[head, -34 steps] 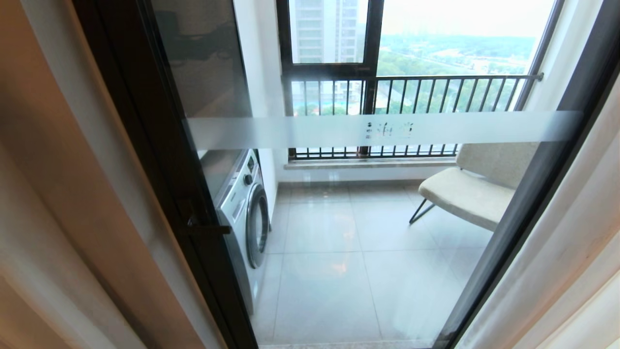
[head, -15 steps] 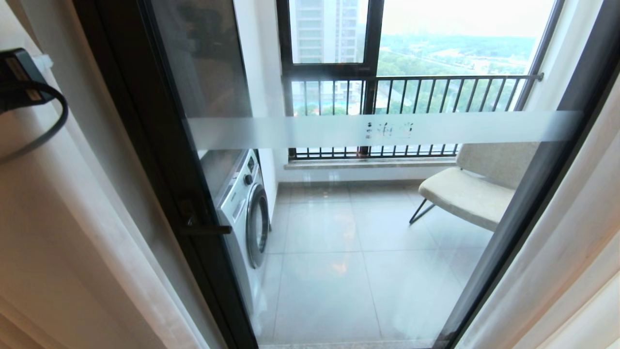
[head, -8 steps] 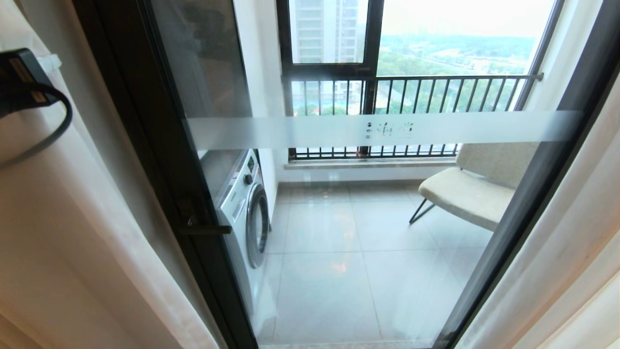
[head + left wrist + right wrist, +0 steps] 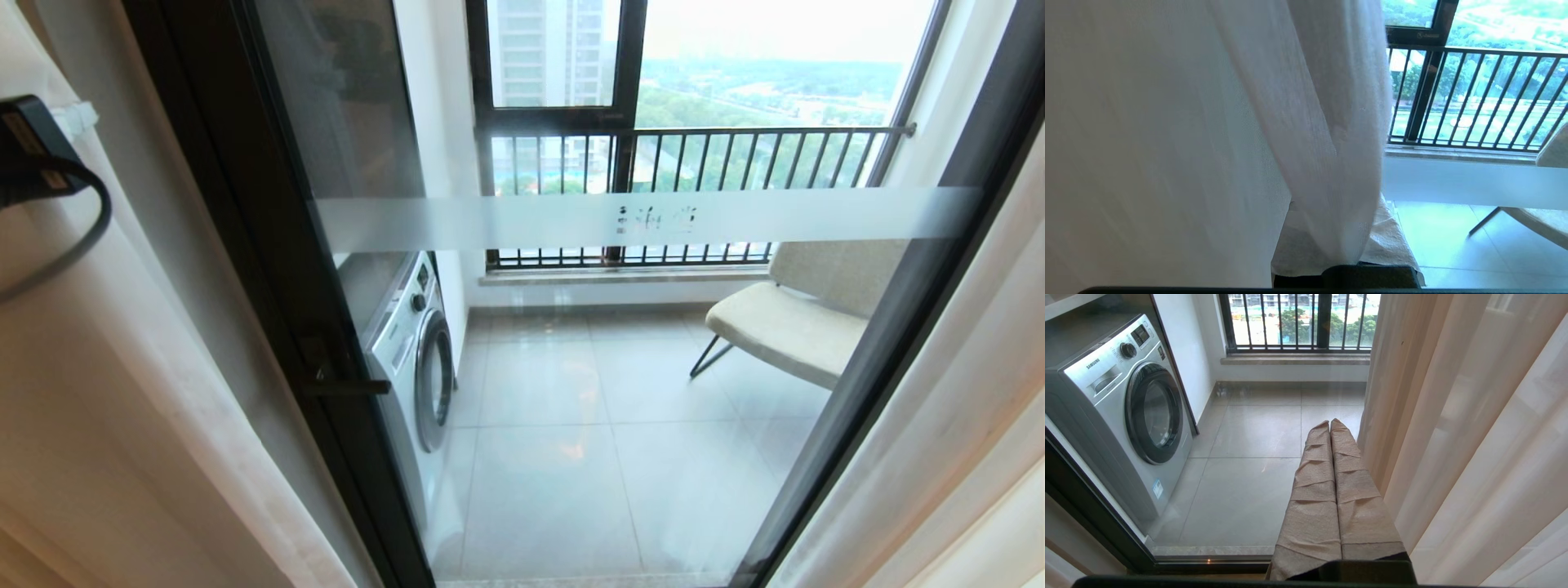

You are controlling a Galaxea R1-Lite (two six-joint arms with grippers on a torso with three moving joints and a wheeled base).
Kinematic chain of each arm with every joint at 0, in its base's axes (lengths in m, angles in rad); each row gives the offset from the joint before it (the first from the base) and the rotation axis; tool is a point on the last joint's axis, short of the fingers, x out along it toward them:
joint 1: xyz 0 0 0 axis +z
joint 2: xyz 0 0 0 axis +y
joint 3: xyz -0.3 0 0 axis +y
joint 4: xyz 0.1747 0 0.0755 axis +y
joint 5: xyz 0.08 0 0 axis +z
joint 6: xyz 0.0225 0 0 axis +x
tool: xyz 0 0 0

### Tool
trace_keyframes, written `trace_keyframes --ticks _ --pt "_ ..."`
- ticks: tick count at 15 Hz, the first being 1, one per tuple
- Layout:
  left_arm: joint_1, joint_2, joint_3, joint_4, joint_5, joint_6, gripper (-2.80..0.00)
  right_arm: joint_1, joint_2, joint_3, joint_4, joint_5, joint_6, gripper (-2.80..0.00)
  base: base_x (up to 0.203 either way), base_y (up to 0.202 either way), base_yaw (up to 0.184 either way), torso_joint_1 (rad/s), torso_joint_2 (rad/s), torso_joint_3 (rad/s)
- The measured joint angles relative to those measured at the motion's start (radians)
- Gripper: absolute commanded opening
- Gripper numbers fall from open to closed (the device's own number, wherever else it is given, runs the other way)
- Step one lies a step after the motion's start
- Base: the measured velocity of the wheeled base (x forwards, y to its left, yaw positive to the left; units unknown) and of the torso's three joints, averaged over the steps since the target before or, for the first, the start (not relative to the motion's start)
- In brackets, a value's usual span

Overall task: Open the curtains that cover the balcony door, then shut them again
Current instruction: Close the inner curtains on both sides

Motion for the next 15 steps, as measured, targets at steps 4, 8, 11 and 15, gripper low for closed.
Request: trace_keyframes --ticks 4,8,11,15 --pt "-0.001 -0.006 0.006 -0.001 0.000 -0.001 -2.80 0.000 0.000 0.000 0.000 0.000 0.000 -2.80 0.000 0.000 0.000 0.000 0.00 0.000" --pt "-0.002 -0.018 0.021 0.000 -0.001 0.000 -2.80 0.000 0.000 0.000 0.000 0.000 0.000 -2.80 0.000 0.000 0.000 0.000 0.00 0.000" --pt "-0.001 -0.023 0.023 -0.001 -0.001 0.000 -2.80 0.000 0.000 0.000 0.000 0.001 0.000 -2.80 -0.001 -0.128 0.000 0.001 0.01 0.002" --pt "-0.002 -0.023 0.029 -0.001 -0.002 0.000 -2.80 0.000 0.000 0.000 0.000 0.001 0.000 -2.80 0.000 -0.193 0.000 0.007 0.00 0.003"
